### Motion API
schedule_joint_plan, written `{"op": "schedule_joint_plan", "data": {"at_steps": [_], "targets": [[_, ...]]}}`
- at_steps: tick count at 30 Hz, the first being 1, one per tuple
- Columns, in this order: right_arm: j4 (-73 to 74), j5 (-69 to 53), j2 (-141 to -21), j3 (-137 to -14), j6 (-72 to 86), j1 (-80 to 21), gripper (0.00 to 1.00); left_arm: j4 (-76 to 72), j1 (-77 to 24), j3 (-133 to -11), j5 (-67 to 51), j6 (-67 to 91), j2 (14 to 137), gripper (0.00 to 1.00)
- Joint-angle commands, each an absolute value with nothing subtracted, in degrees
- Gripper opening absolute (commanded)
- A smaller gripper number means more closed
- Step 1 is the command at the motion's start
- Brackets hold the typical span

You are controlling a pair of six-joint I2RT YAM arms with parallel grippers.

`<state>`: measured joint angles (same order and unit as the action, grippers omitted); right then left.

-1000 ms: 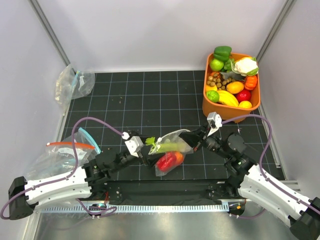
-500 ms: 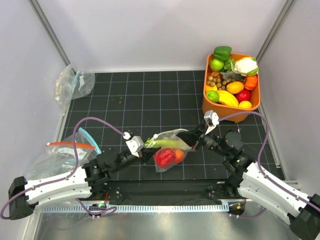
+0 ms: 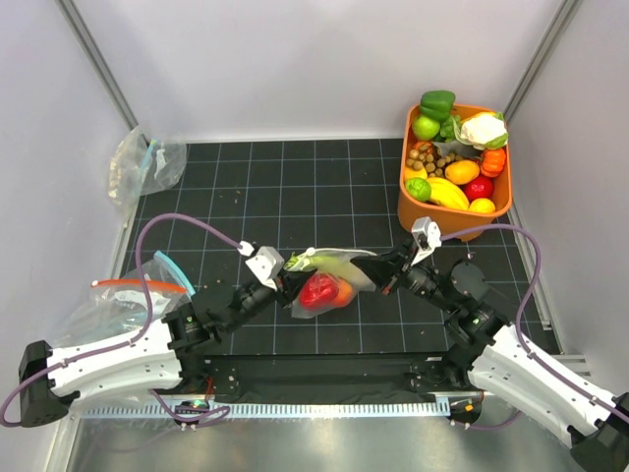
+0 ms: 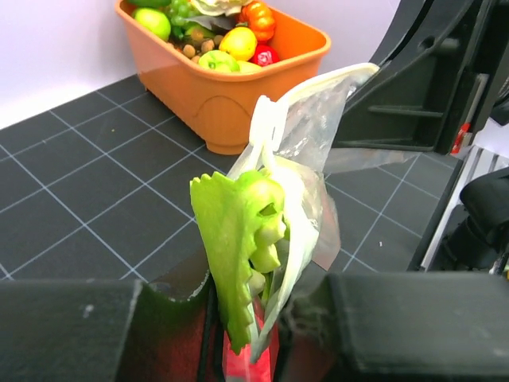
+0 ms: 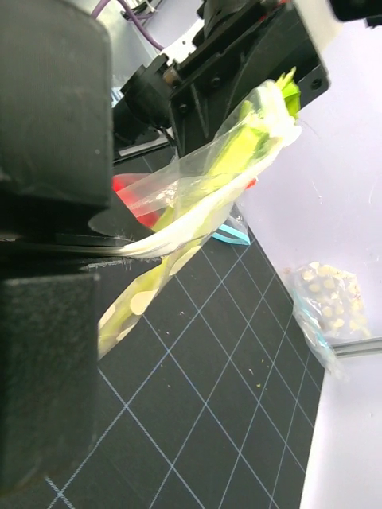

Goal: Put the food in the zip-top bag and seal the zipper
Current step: Zip the zipper food storage bag at the center of the board.

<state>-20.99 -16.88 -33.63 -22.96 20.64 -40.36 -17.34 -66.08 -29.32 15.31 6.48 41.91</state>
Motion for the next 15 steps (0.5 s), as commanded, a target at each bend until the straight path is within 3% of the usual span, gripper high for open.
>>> {"op": "schedule_joint_plan", "data": {"at_steps": [1,9,15], "targets": [[-21.10,-14.68,-32.61,-25.40,19.69,-40.34,0.05,-26.00,-66.00,-25.77,17.22,3.52,41.22,0.00],[-20.39,-15.11,-32.61,-25.58,18.72,-40.34,0.14,-27.07,-66.00,-23.03,12.93,2.99,37.36,0.00],[-21.27,-20.99,-32.96,-26.10,17.49,-40.34,0.42,-25.84,-66.01,-23.03,8.27,2.55,35.95,0.00]]}}
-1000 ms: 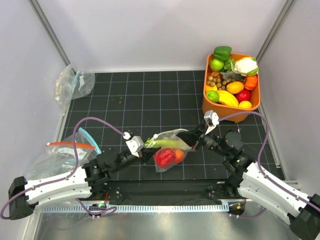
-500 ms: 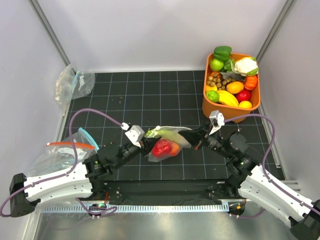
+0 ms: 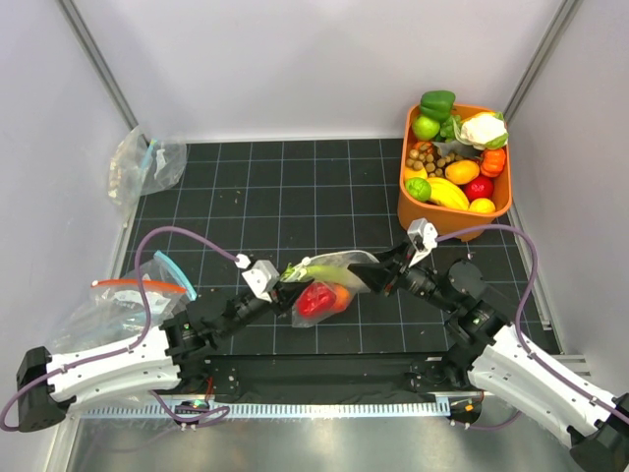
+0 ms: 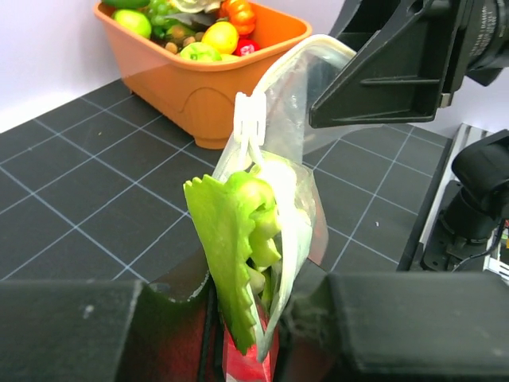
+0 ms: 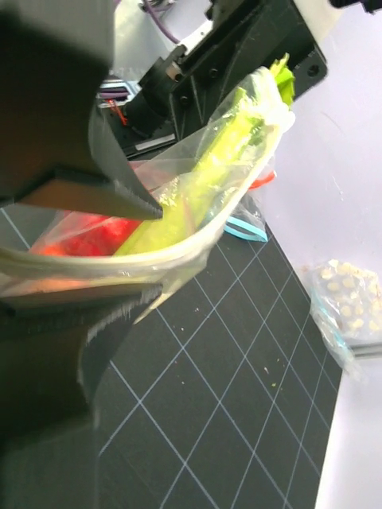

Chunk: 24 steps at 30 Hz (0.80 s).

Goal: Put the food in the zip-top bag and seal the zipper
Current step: Zip the zipper food storage bag at the center of the board.

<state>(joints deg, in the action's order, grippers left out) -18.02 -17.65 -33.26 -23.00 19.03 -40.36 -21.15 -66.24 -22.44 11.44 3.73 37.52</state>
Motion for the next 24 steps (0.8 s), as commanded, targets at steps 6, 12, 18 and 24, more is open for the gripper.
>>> {"op": "schedule_joint_plan", "data": {"at_steps": [6,12,18,24], "targets": [[-16.28,-29.53,-31.73,-29.26,12.76,-40.34,0.58,-19.96,-65.92,-25.92,2.30,1.67,36.03,0.00],[-11.70,-25.06,-27.34,-29.97,9.58,-40.34,0.67,-15.47,-66.00,-28.73,-1.93,1.23,37.88,0.00],[-10.19,-18.11,-21.02,-28.83,8.17,-40.34,0.85,-13.45,-65.92,-29.00,-0.53,1.49,35.61,0.00],[-9.50,-24.16,-21.96,-29.79,7.21,-40.34,0.82,-12.13,-65.92,-29.00,-1.84,1.23,34.97,0.00]]}}
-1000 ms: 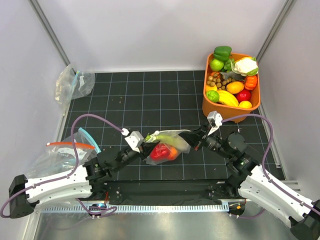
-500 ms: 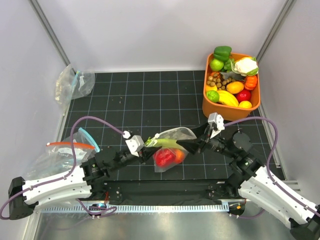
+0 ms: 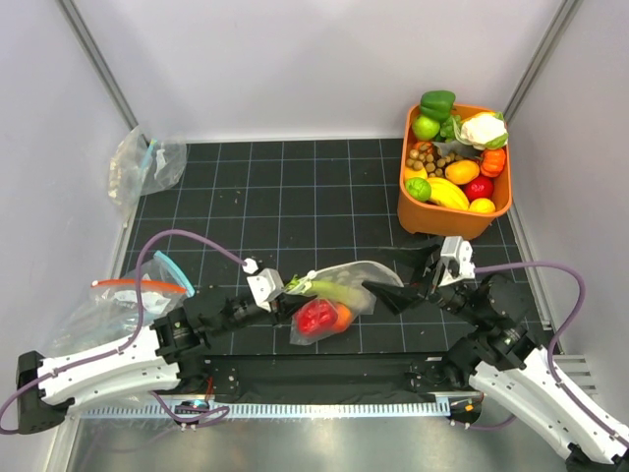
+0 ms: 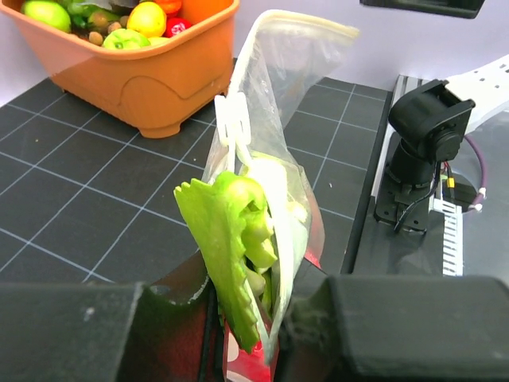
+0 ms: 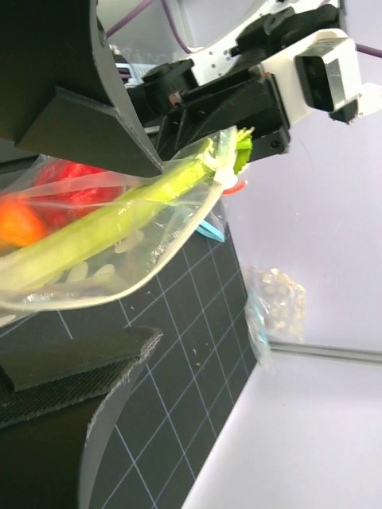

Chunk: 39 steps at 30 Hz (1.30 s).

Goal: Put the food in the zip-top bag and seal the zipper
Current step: Zip the zipper food storage bag at the center of the board.

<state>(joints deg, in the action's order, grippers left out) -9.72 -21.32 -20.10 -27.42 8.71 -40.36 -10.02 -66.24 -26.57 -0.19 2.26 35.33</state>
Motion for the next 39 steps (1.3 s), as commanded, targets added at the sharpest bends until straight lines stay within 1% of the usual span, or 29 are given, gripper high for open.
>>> {"op": "schedule_joint_plan", "data": {"at_steps": [1,2,6,11,14,15,17,18,21,23,27,28,29,31,32,33,34,37,39], "targets": [[-9.14,-25.56,-24.32,-30.40,7.03,-40.34,0.81,-11.69,-66.00,-29.44,-2.37,1.32,35.59,0.00],[-8.97,-28.45,-25.56,-31.45,6.94,-40.34,0.80,-11.08,-65.92,-30.05,-3.33,1.32,36.03,0.00],[-8.61,-32.34,-30.05,-33.05,6.51,-40.34,0.74,-9.41,-66.01,-32.08,-9.03,1.06,39.46,0.00],[-7.91,-34.01,-31.55,-33.66,5.89,-40.43,0.74,-8.18,-65.92,-33.31,-14.14,0.97,41.04,0.00],[-7.30,-37.61,-32.69,-34.54,5.71,-40.34,0.68,-8.09,-65.92,-33.13,-14.77,0.97,40.35,0.00],[-6.95,-38.49,-33.74,-34.80,5.63,-40.34,0.62,-8.00,-66.00,-33.05,-14.59,0.88,40.25,0.00],[-6.51,-41.65,-34.89,-35.68,5.54,-40.34,0.56,-7.91,-66.01,-33.13,-14.07,0.97,40.17,0.00],[-6.07,-42.70,-35.50,-36.03,5.54,-40.43,0.48,-7.91,-66.01,-33.05,-13.89,0.97,39.90,0.00],[-5.28,-45.35,-37.35,-37.09,5.36,-40.60,0.35,-7.82,-65.92,-32.96,-12.13,1.14,39.64,0.00],[-5.01,-46.40,-38.23,-37.44,5.45,-40.69,0.35,-7.91,-65.92,-32.87,-11.43,1.23,39.29,0.00],[-4.31,-46.58,-38.85,-37.62,4.84,-41.57,0.41,-8.00,-66.01,-32.70,-11.25,1.41,38.85,0.00],[-4.22,-46.58,-38.76,-37.62,4.75,-41.57,0.40,-8.00,-65.92,-32.70,-11.16,1.41,38.67,0.00],[-3.78,-46.58,-39.11,-37.88,4.57,-41.66,0.27,-8.00,-66.00,-32.70,-10.90,1.49,38.76,0.00],[-3.25,-46.67,-39.29,-38.14,4.31,-41.75,0.11,-7.91,-66.01,-32.70,-10.55,1.49,38.76,0.01],[-2.99,-46.58,-39.37,-38.41,4.13,-41.84,0.01,-7.82,-66.01,-32.70,-10.46,1.49,38.59,0.04],[-2.99,-46.32,-39.29,-38.32,4.22,-41.84,0.01,-7.74,-66.01,-32.78,-9.94,1.58,38.58,0.11],[-3.08,-45.62,-39.11,-38.23,4.39,-41.84,0.01,-7.73,-65.92,-32.70,-9.76,1.50,38.32,0.32],[-2.73,-42.46,-38.58,-38.06,4.83,-41.84,0.01,-7.39,-66.00,-32.35,-7.74,1.84,36.04,0.61],[-2.55,-42.01,-38.58,-38.06,4.83,-41.75,0.01,-6.94,-66.00,-32.17,-6.42,2.81,32.53,0.67]]}}
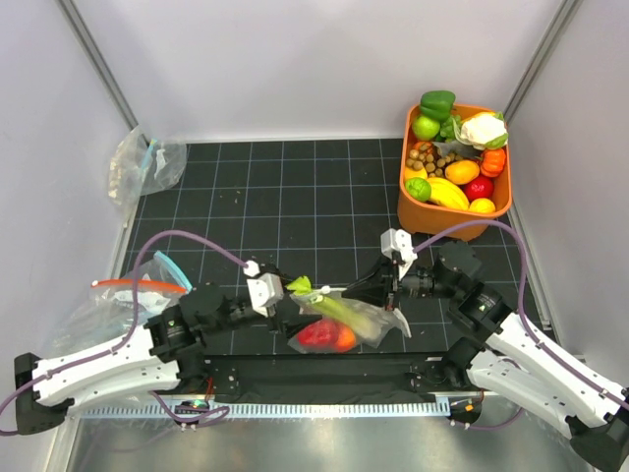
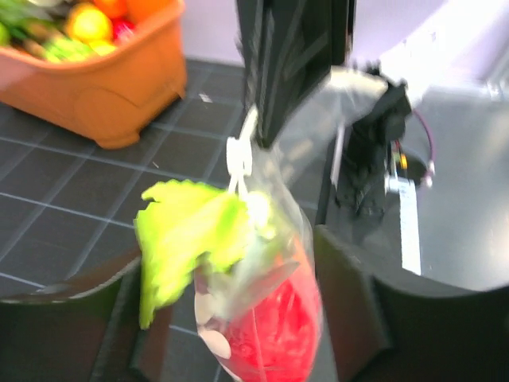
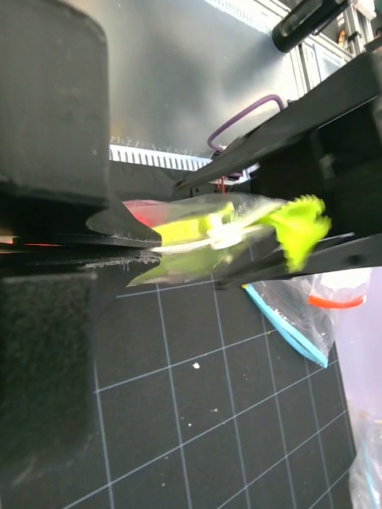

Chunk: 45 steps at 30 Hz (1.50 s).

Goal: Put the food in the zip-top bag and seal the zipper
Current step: Zip the zipper food storage bag at the center of the board.

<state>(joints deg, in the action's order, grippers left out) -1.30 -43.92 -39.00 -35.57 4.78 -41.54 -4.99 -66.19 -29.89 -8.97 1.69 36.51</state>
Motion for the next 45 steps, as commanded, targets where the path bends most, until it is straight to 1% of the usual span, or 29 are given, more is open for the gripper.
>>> {"op": "schedule_joint_plan", "data": {"at_steps": [1,4,6,10,12,14,18,23,25,27,33,35,36,37,39,45], "targets": [[-2.55,-41.58,-38.67,-38.06,4.92,-41.75,0.01,-6.94,-65.92,-31.73,-3.72,3.25,31.30,0.71],[-2.55,-41.04,-38.93,-38.14,5.01,-41.84,0.01,-7.03,-66.01,-30.68,-0.45,4.48,25.94,0.77],[-2.46,-40.96,-38.85,-38.23,5.36,-41.84,0.01,-7.12,-66.00,-30.50,3.24,4.66,23.48,0.78],[-2.02,-40.43,-38.93,-38.67,5.71,-41.84,0.01,-5.11,-66.01,-32.25,10.53,5.27,23.55,0.80],[-1.41,-40.08,-39.11,-38.85,5.71,-41.84,0.01,-3.35,-65.92,-35.23,15.09,5.80,24.78,0.80],[-1.14,-39.73,-39.72,-39.11,5.80,-41.92,0.01,-1.50,-65.92,-37.95,16.08,6.33,26.89,0.81],[-0.97,-39.64,-40.43,-39.29,5.89,-41.84,0.01,-0.44,-66.09,-41.21,12.31,6.50,30.84,0.81],[-0.79,-39.99,-40.87,-39.46,5.89,-41.84,0.01,2.11,-66.09,-44.82,4.76,4.05,38.47,0.77],[-0.79,-40.86,-41.22,-39.64,5.98,-41.92,0.01,2.98,-66.09,-46.66,1.95,3.26,40.42,0.74],[-0.79,-41.48,-41.48,-39.73,6.06,-41.84,0.01,3.60,-66.18,-47.54,0.88,2.20,42.70,0.73],[-0.62,-42.89,-42.36,-40.17,6.15,-41.84,0.01,4.30,-66.27,-48.60,-4.21,0.35,46.14,0.66],[-0.44,-43.07,-42.63,-40.34,6.15,-42.01,0.01,4.48,-66.44,-48.87,-5.18,0.26,46.58,0.61],[-0.44,-43.15,-42.71,-40.34,6.24,-42.01,0.01,4.57,-66.45,-49.04,-5.45,0.26,46.93,0.55],[-0.44,-43.15,-42.80,-40.43,6.24,-42.01,0.01,4.83,-66.36,-49.22,-5.36,0.26,47.28,0.47],[-0.44,-43.42,-42.72,-40.34,6.24,-42.01,0.01,5.62,-66.53,-49.66,-5.10,0.26,47.72,0.43],[-0.35,-43.42,-42.71,-40.43,6.06,-42.10,0.01,6.50,-66.62,-49.75,-4.57,0.26,48.34,0.43]]}}
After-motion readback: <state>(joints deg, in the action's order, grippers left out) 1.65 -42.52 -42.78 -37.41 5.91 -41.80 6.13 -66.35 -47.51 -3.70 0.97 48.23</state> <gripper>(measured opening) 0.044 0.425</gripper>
